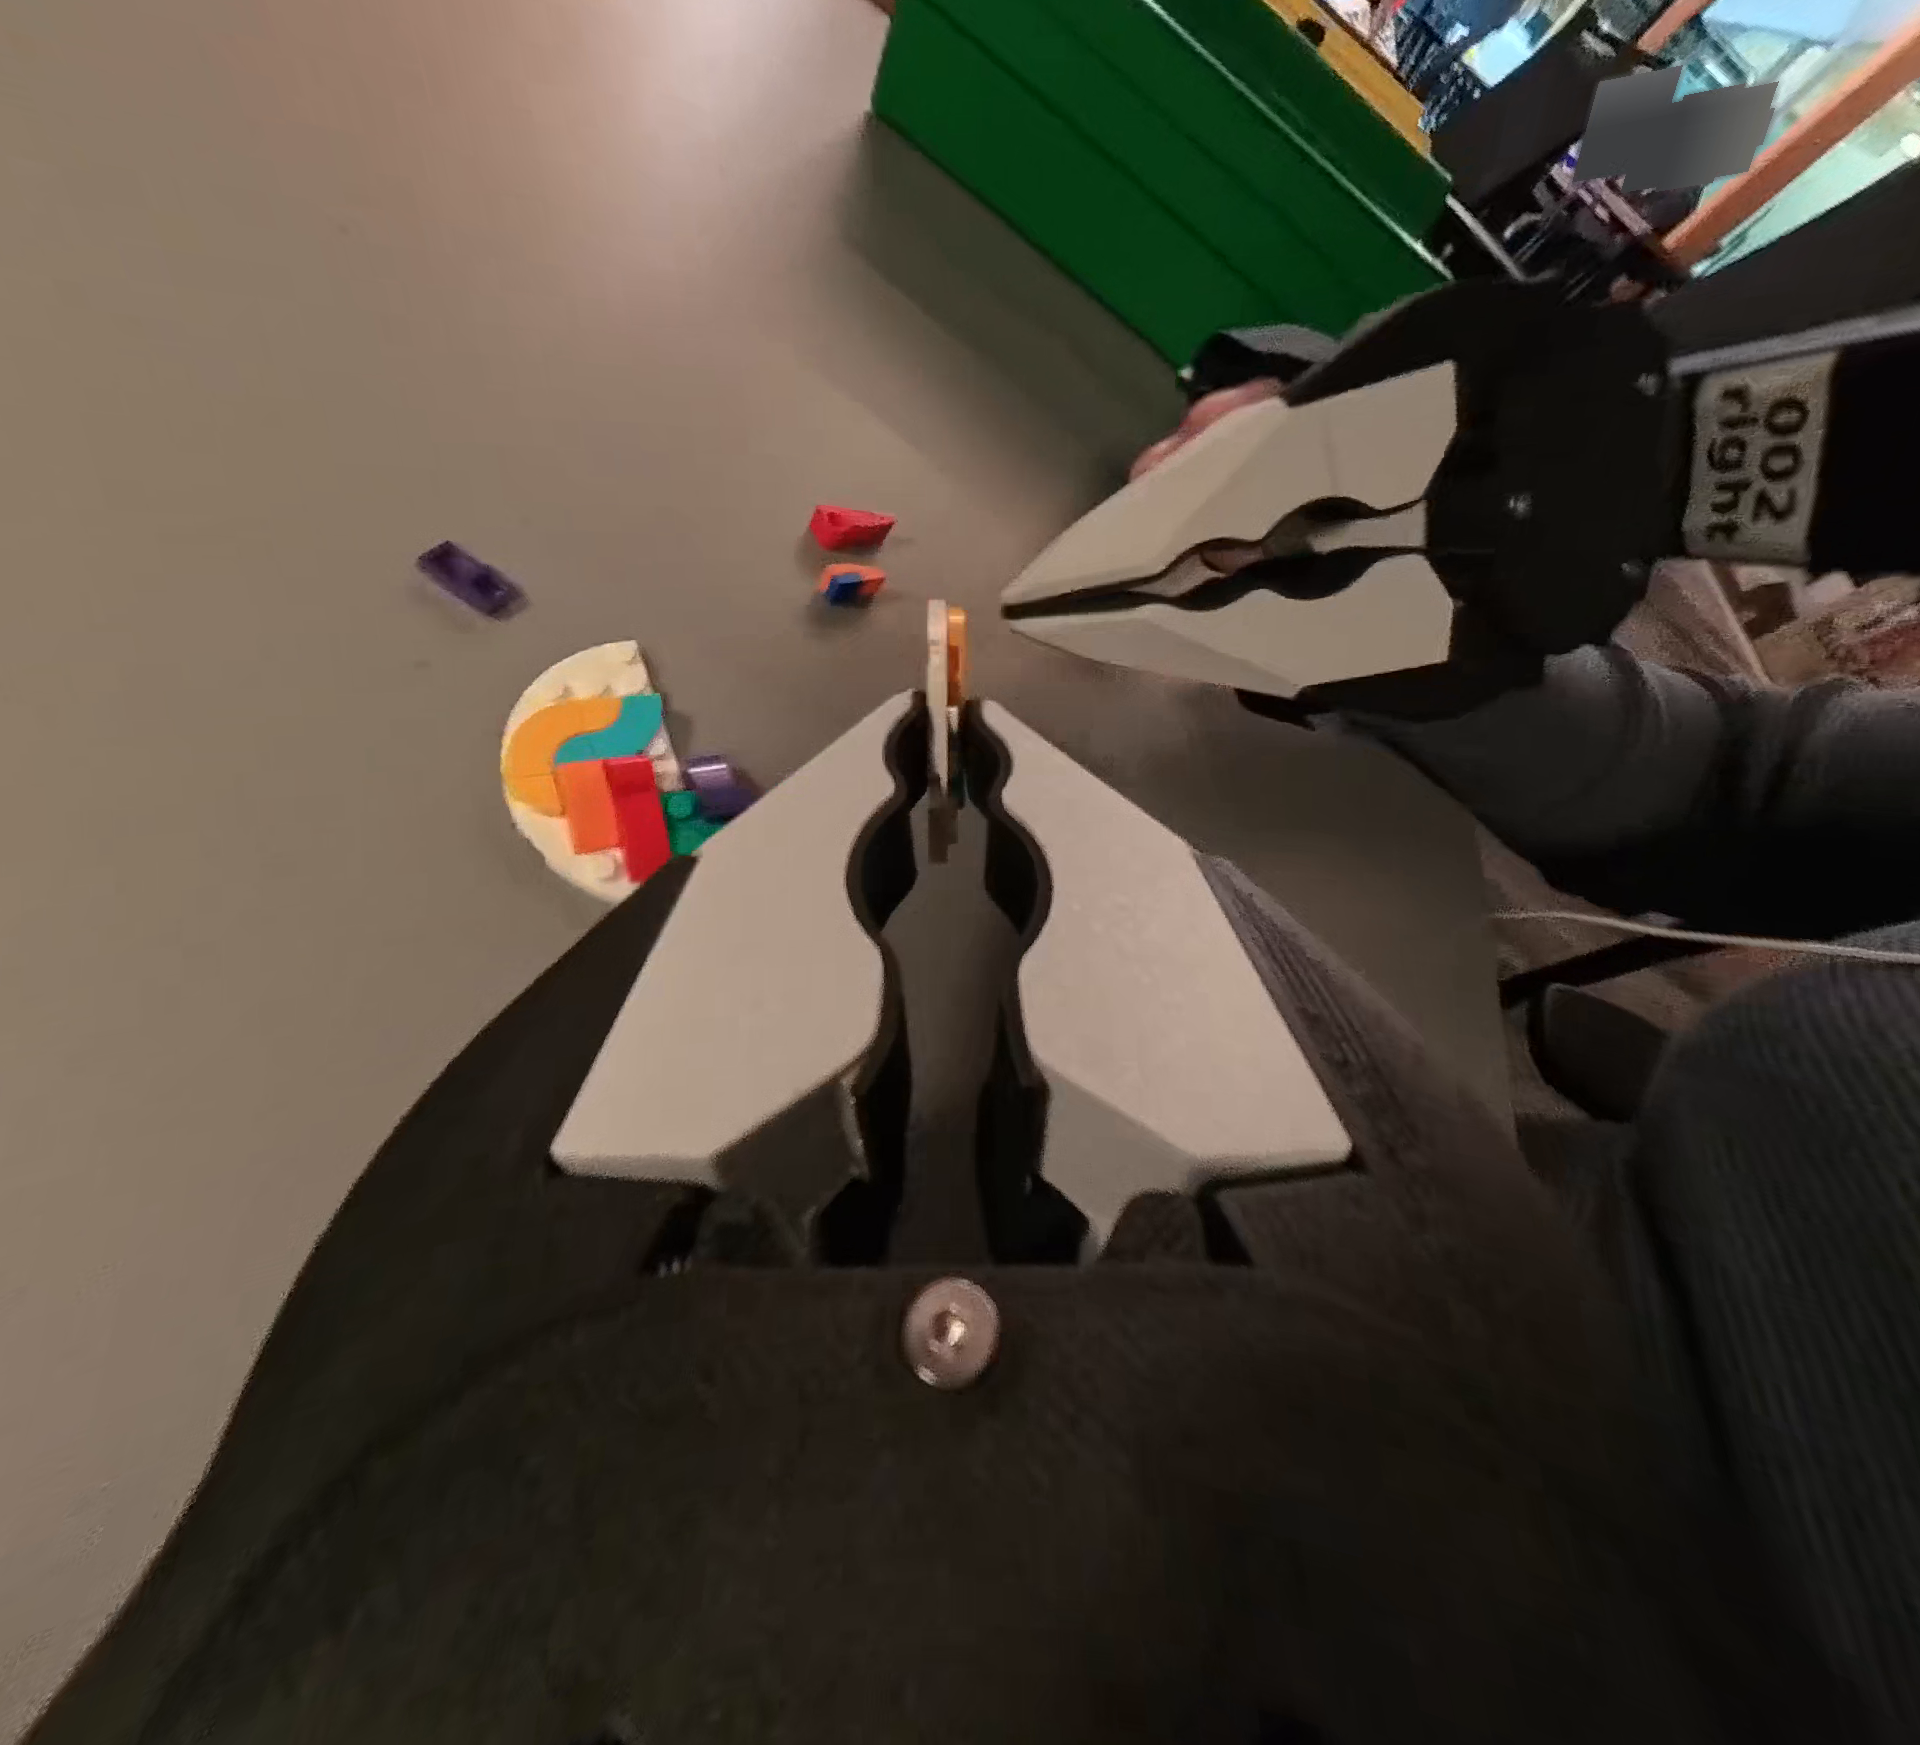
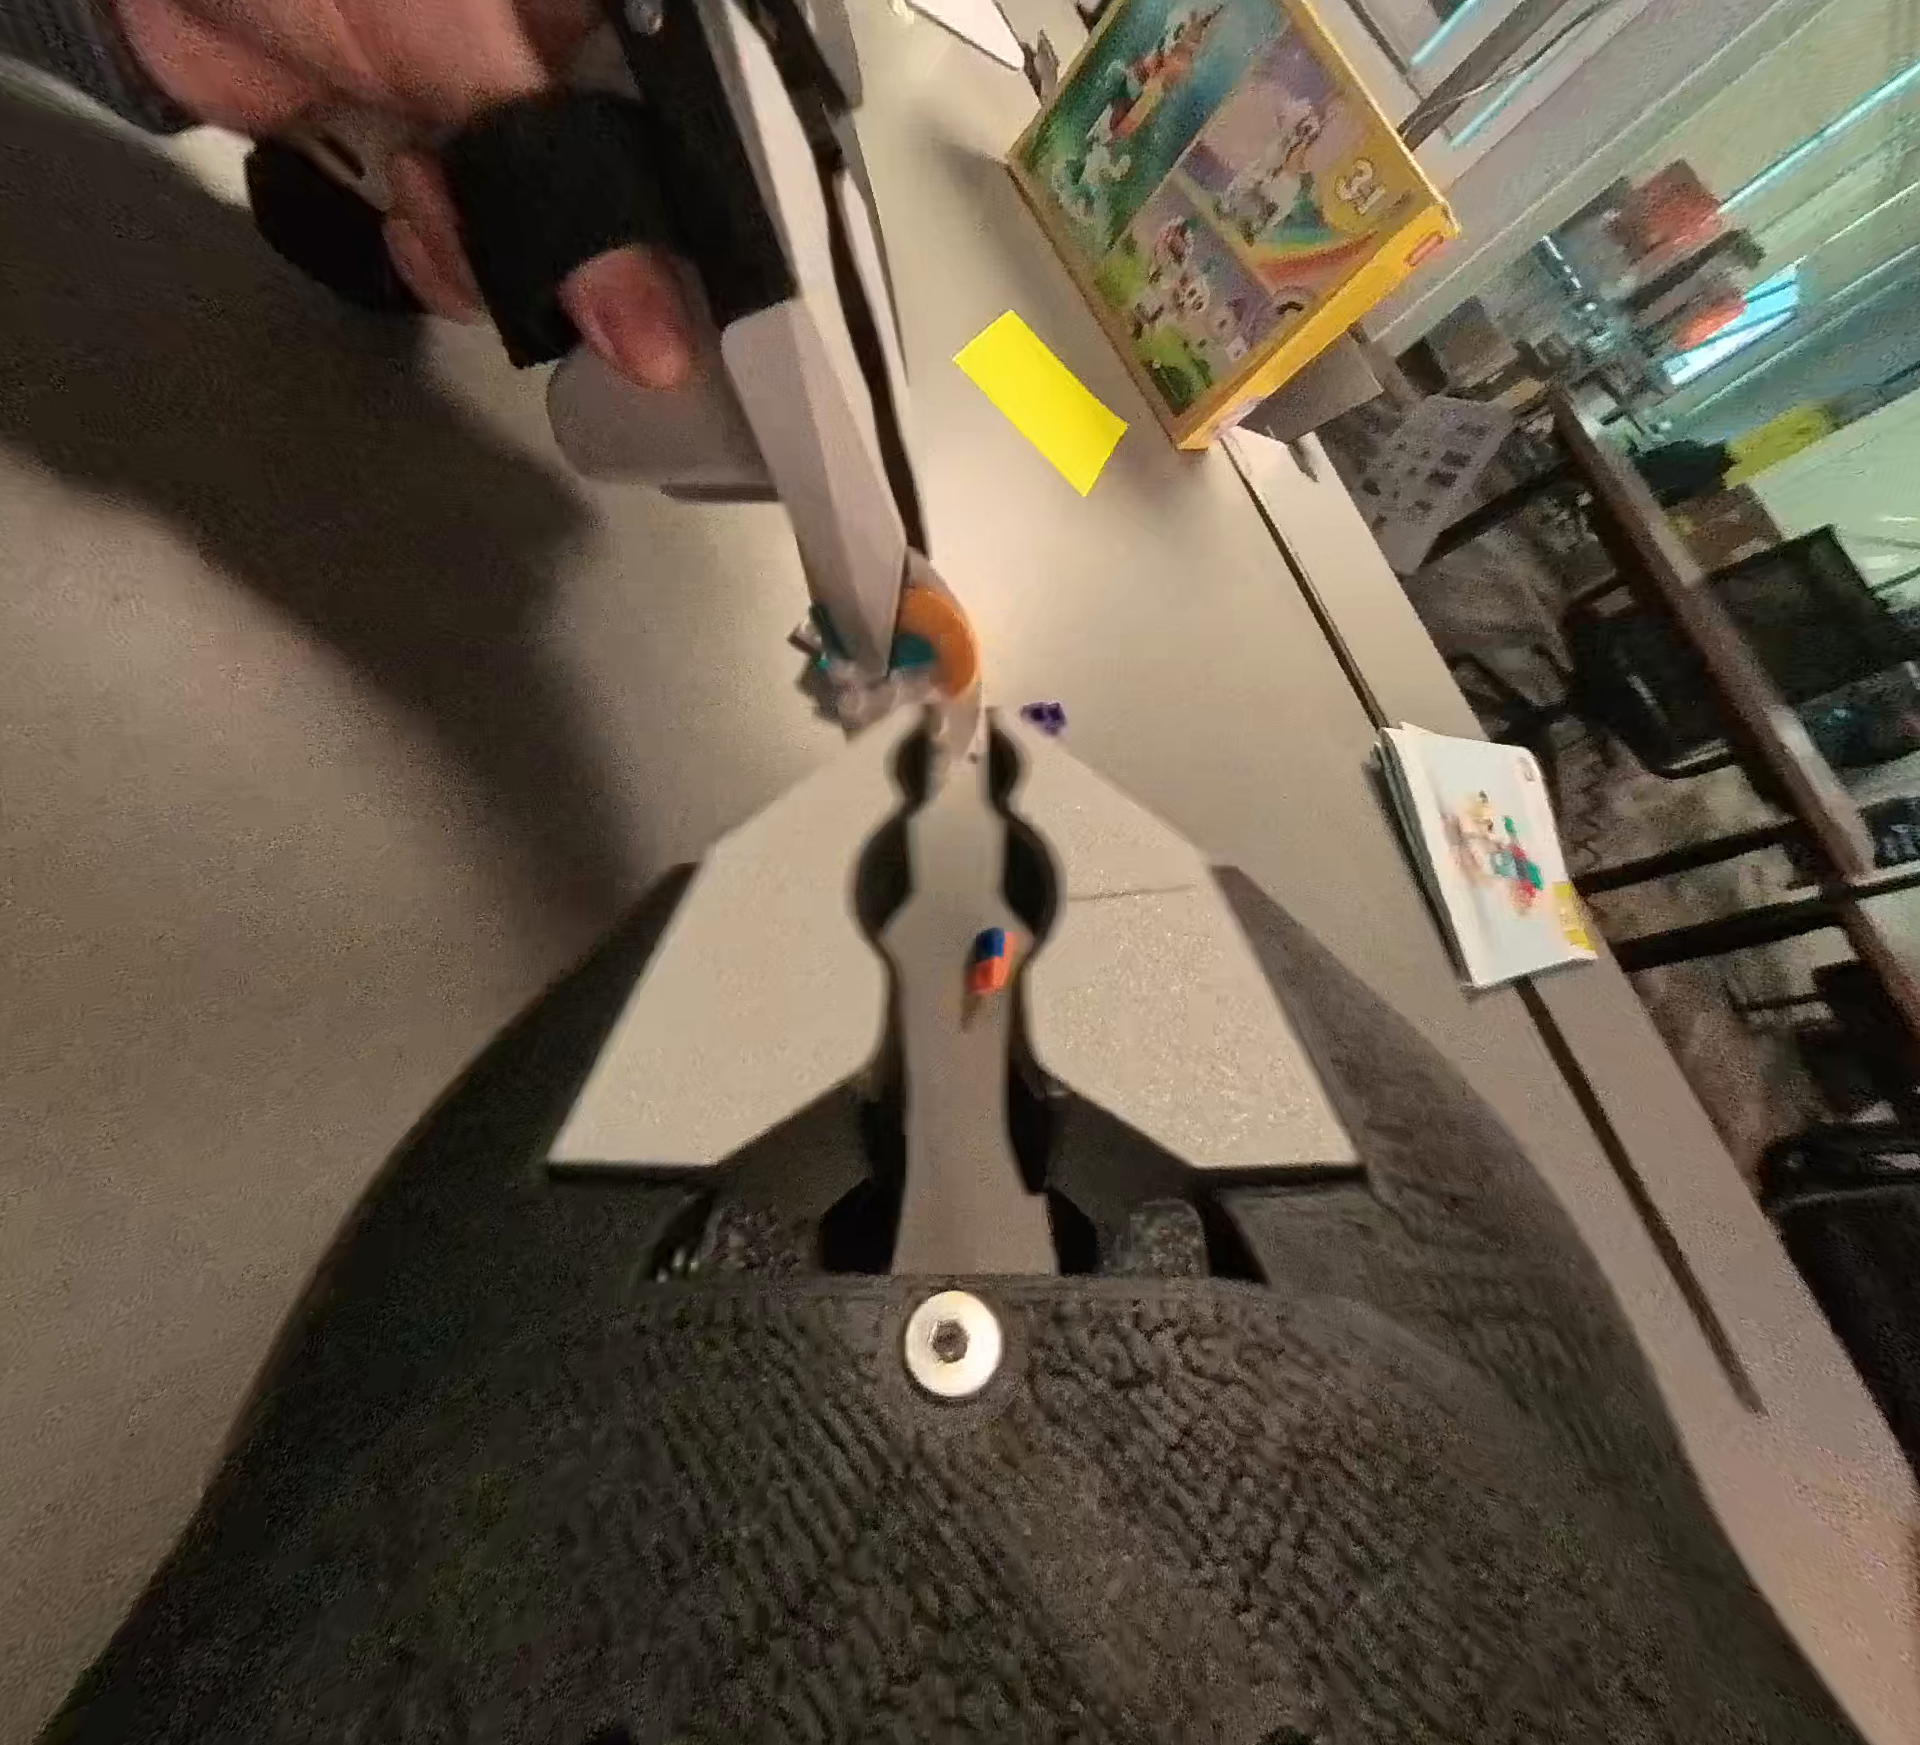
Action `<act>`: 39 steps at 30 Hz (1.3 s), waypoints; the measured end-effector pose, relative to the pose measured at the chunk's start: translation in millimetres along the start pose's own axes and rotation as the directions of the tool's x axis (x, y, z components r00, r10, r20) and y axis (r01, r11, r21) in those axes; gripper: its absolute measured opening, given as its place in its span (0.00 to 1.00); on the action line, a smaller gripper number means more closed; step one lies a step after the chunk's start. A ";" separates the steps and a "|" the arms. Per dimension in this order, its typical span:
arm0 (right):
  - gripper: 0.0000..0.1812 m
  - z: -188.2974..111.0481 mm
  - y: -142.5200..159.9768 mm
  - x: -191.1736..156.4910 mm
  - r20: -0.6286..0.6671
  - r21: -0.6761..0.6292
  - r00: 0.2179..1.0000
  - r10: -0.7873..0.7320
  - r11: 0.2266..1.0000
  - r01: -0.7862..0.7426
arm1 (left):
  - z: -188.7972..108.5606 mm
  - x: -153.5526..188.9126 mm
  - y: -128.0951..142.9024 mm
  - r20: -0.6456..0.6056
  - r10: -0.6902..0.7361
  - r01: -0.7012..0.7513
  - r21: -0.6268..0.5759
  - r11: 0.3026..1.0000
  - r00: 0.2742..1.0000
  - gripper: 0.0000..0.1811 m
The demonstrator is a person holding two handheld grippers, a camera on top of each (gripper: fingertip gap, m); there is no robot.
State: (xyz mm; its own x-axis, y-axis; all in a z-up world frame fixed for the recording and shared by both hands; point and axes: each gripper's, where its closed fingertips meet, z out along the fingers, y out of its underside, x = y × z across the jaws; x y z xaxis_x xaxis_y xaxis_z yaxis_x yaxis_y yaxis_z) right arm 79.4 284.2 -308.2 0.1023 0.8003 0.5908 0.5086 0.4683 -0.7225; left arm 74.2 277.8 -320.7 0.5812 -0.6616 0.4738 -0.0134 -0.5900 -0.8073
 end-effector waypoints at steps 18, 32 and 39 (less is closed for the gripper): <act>0.02 0.8 0.1 -6.4 -0.005 -0.011 0.996 -0.089 0.996 0.089 | 4.4 10.1 7.8 0.002 0.117 -0.117 -0.064 0.991 0.993 0.03; 0.01 6.0 4.1 -7.7 -0.012 -0.025 0.999 -0.042 0.999 0.041 | -4.9 -9.4 -0.2 0.061 0.042 -0.042 -0.001 0.999 0.997 0.02; 0.18 -11.4 -15.8 10.8 0.324 0.179 0.784 0.530 0.779 -0.601 | -14.5 32.7 -15.4 -0.219 0.109 -0.086 0.114 0.990 0.970 0.03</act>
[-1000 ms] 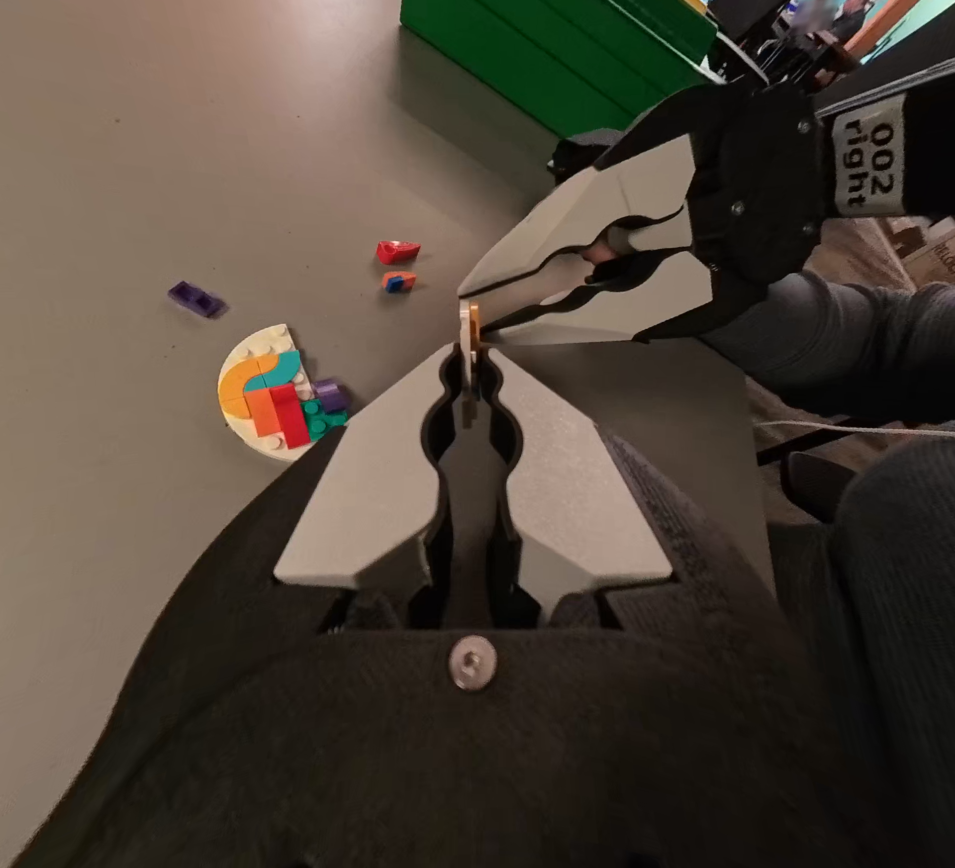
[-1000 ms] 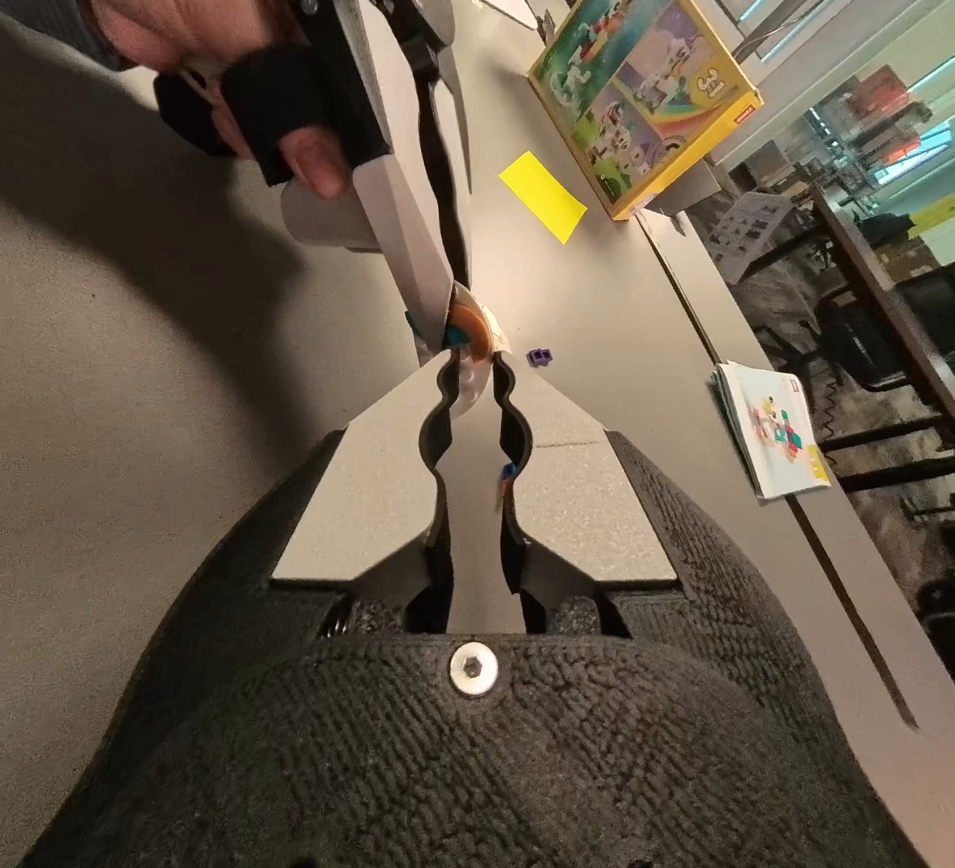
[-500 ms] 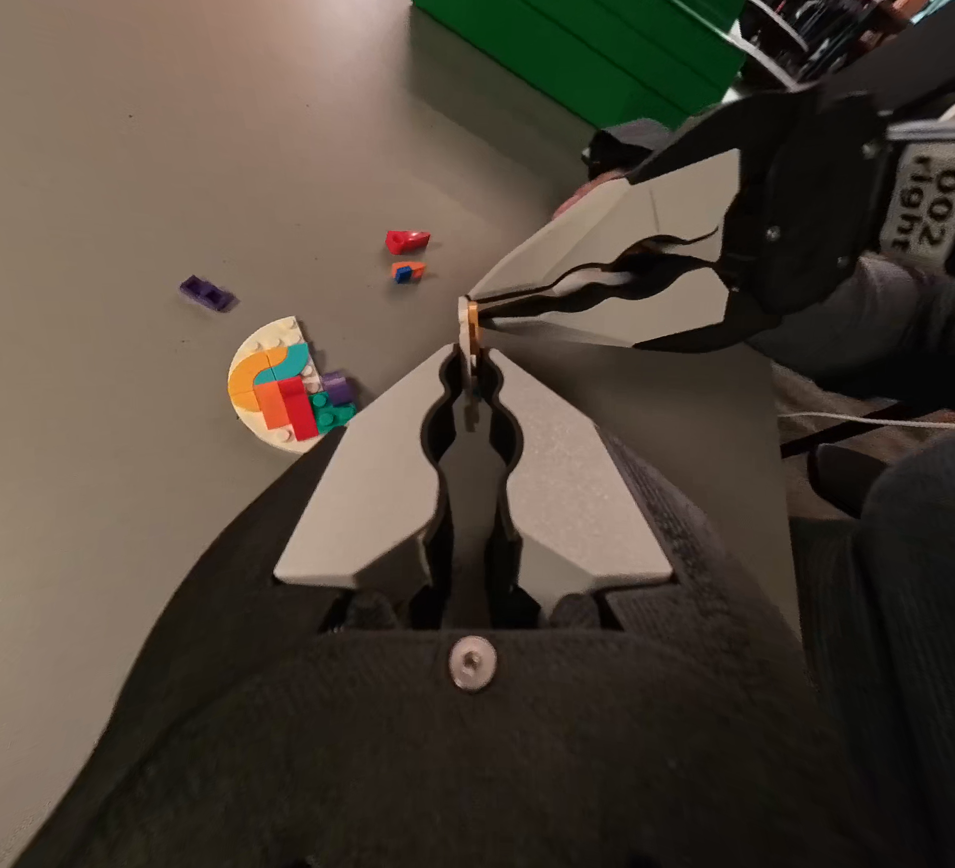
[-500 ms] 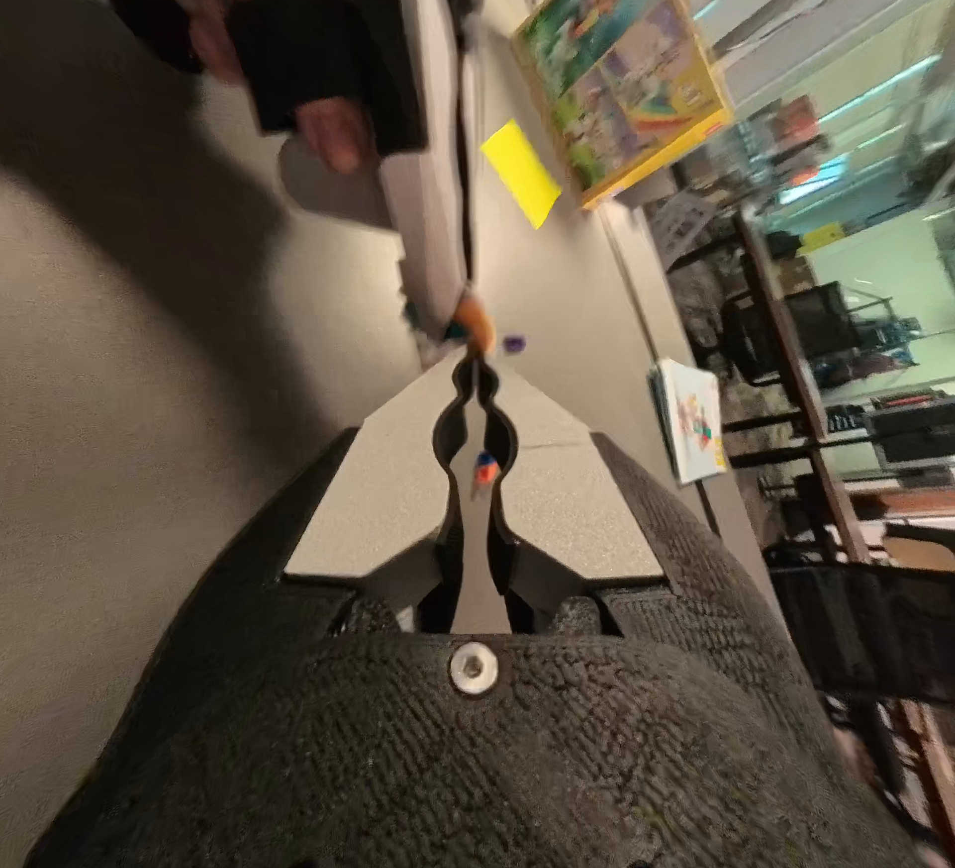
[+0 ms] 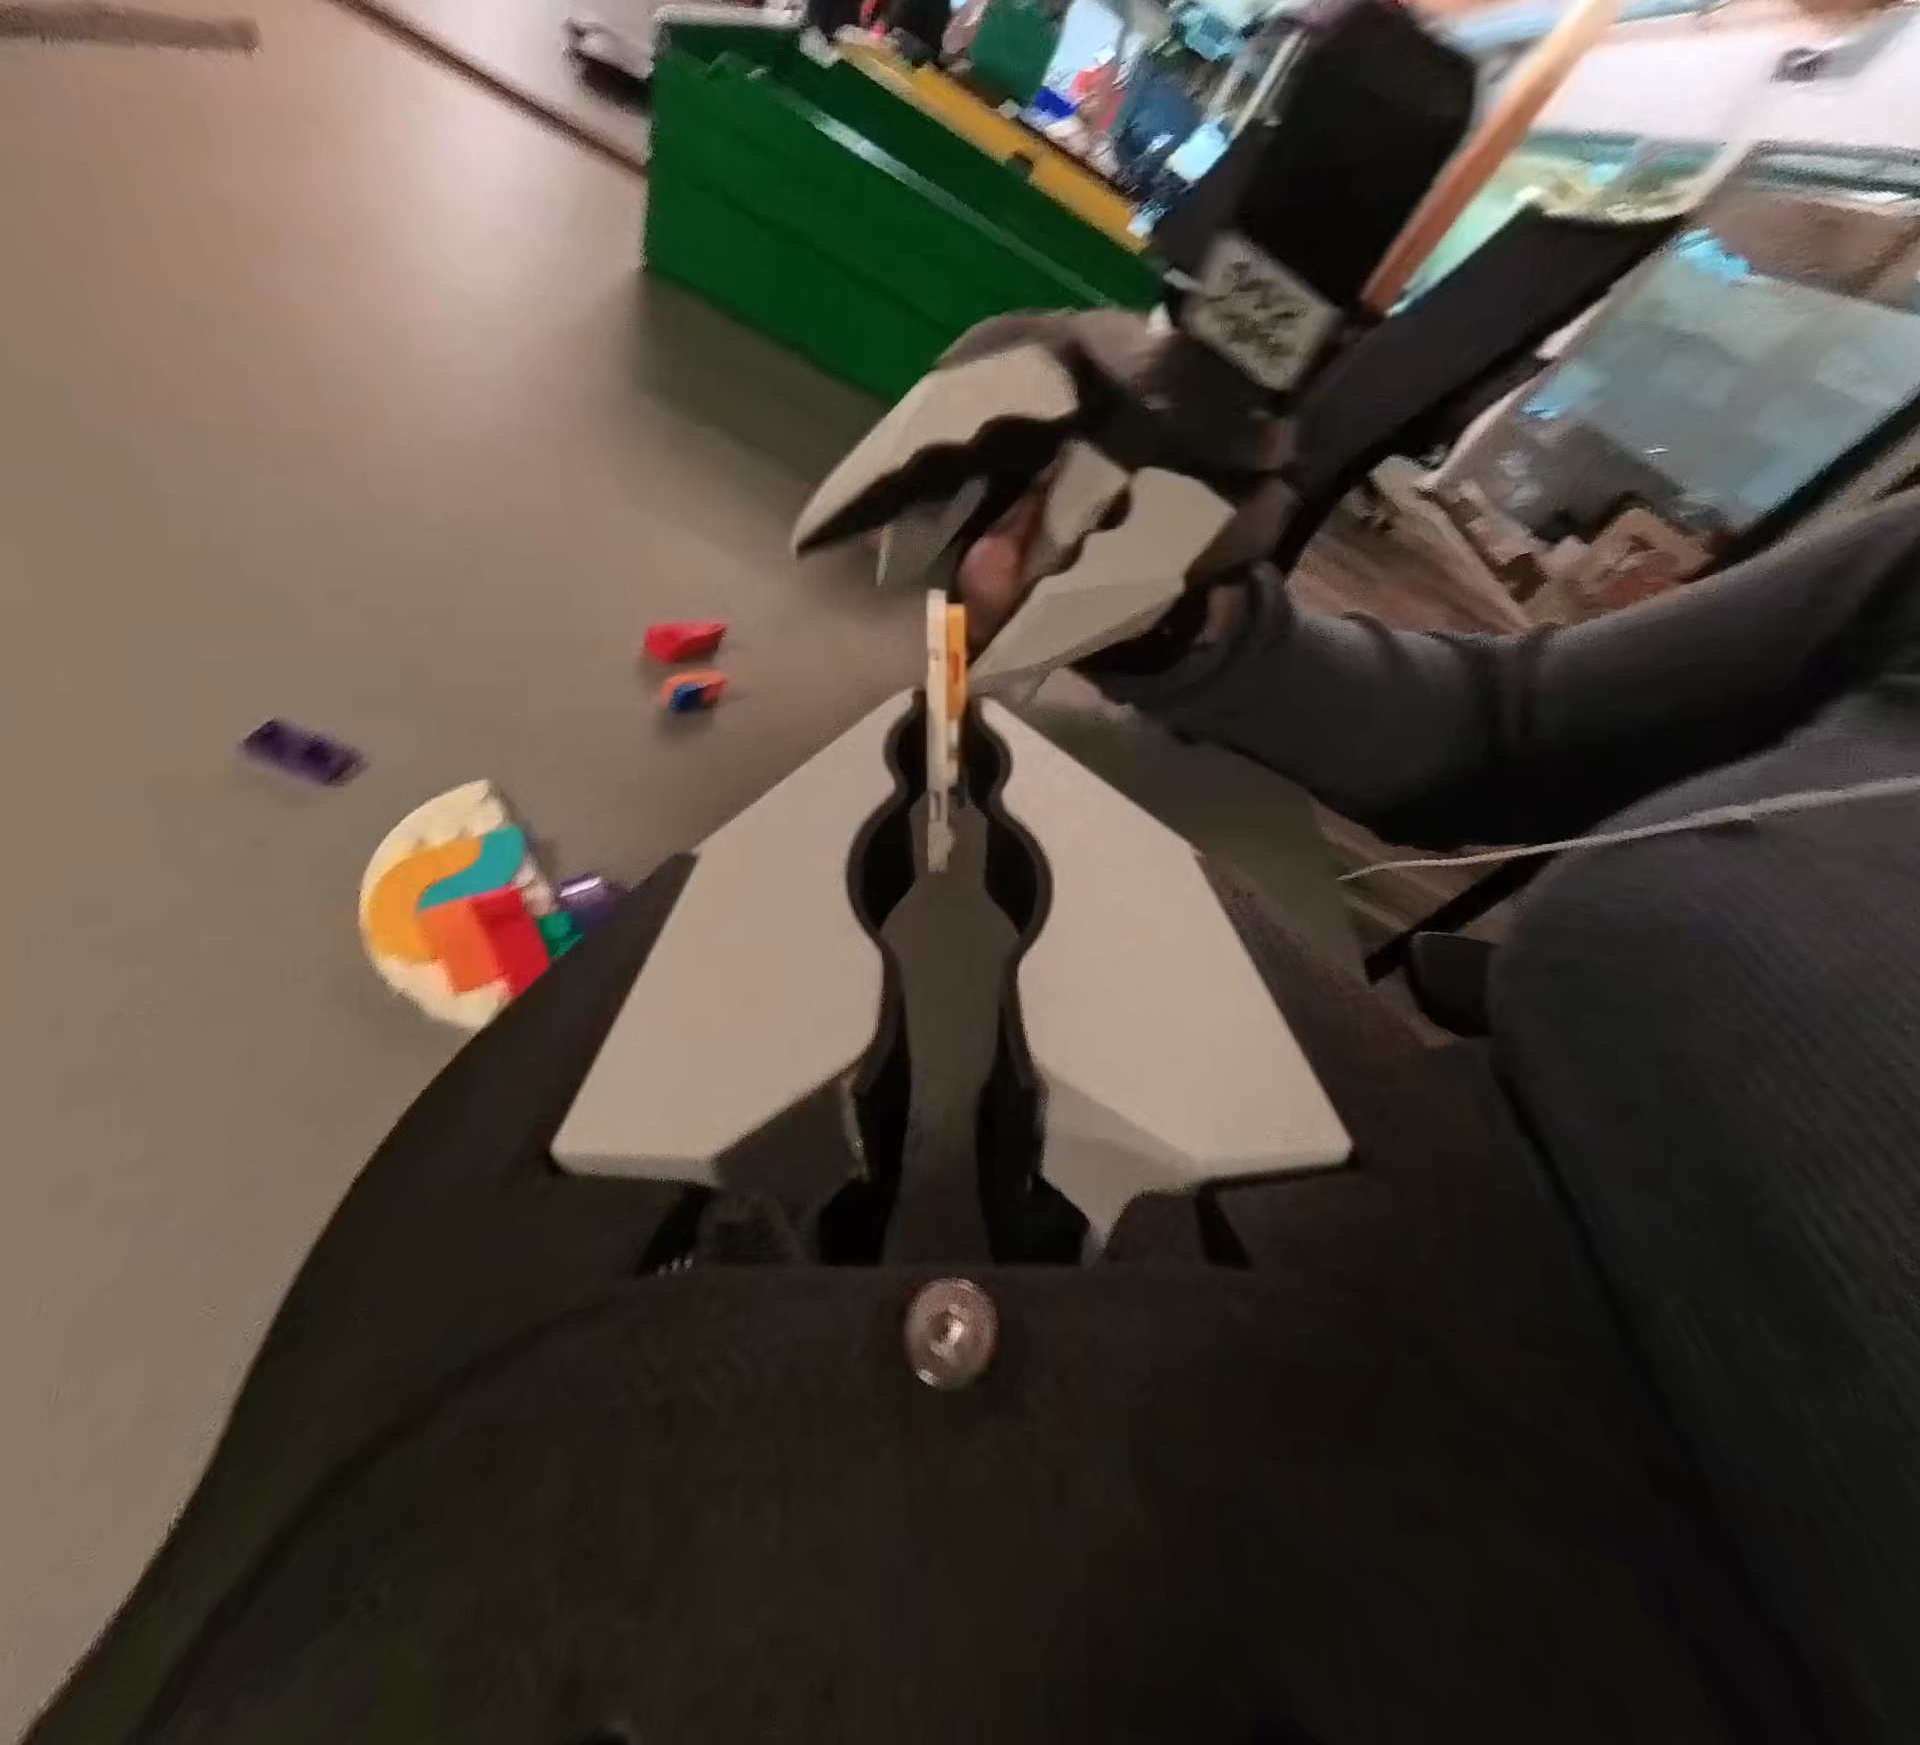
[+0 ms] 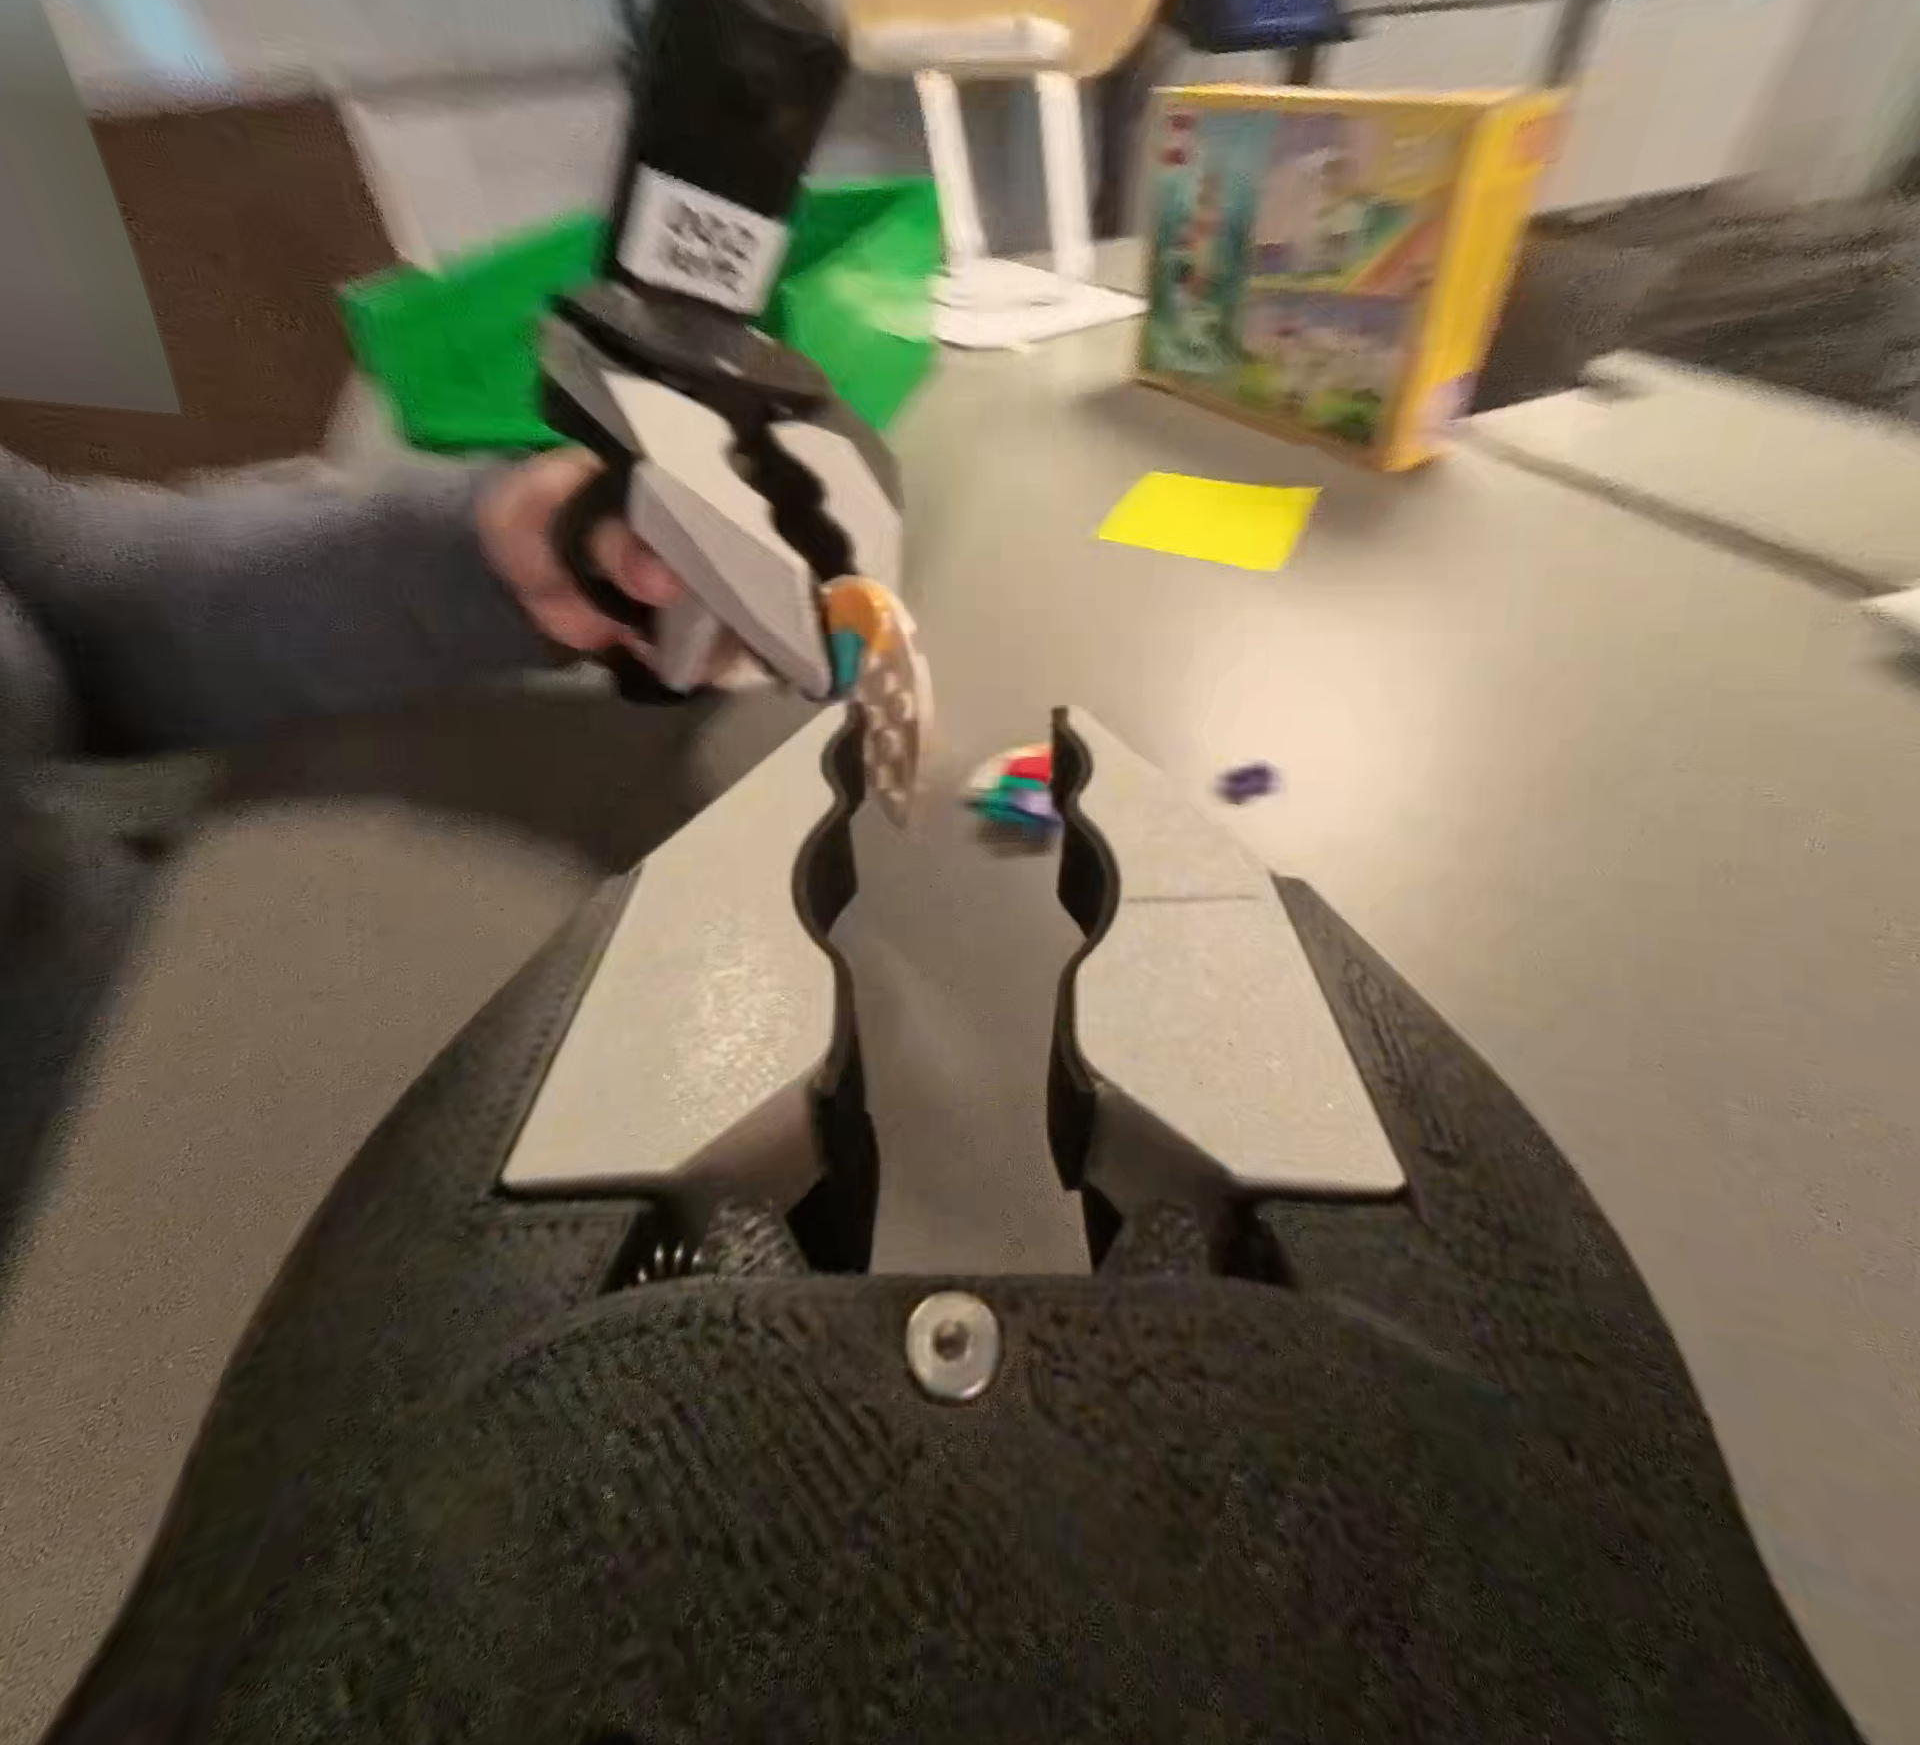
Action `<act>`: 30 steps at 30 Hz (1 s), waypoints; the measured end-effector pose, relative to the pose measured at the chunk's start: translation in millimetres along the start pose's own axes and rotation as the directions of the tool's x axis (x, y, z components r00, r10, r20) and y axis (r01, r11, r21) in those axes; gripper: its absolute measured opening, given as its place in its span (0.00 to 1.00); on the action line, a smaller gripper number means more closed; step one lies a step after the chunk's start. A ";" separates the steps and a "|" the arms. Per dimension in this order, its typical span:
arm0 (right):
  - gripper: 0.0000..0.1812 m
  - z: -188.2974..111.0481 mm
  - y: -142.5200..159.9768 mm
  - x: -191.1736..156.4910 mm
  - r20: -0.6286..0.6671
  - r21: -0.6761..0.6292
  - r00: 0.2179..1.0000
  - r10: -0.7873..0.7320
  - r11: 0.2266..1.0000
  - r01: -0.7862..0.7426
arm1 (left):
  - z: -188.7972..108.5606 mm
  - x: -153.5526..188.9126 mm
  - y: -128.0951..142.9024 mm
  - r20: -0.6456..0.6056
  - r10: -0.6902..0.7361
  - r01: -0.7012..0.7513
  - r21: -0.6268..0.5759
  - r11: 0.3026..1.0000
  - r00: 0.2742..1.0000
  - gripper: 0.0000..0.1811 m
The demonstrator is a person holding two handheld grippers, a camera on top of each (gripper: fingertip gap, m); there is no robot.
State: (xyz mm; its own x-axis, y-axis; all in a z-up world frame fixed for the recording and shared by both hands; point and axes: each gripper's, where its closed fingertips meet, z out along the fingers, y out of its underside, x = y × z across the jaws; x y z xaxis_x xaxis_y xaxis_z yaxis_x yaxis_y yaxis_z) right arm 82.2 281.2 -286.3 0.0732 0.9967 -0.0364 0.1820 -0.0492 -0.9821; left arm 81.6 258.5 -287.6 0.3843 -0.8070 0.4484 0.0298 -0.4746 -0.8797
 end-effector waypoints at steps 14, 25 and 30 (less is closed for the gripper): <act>0.01 -1.9 -14.3 3.3 0.045 0.111 0.973 0.228 0.966 -0.232 | -2.8 -17.2 -11.1 0.360 0.475 -0.475 -0.095 0.875 0.803 0.26; 0.01 5.3 -8.0 7.8 0.094 0.118 0.875 0.476 0.867 -0.484 | -2.0 -36.6 -6.0 0.463 0.822 -0.686 -0.479 0.548 0.333 0.19; 0.16 9.4 -6.1 1.8 0.182 0.095 0.815 0.550 0.815 -0.571 | -0.4 -38.0 -5.5 0.479 0.793 -0.654 -0.469 0.594 0.376 0.15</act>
State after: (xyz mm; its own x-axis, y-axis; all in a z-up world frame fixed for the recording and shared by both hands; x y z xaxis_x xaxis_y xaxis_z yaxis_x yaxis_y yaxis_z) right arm 71.9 283.9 -282.1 -0.0187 0.7974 -0.6031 0.0132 -0.6030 -0.7977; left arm 66.5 291.6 -299.7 0.6106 -0.5114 -0.6047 -0.6660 0.0815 -0.7415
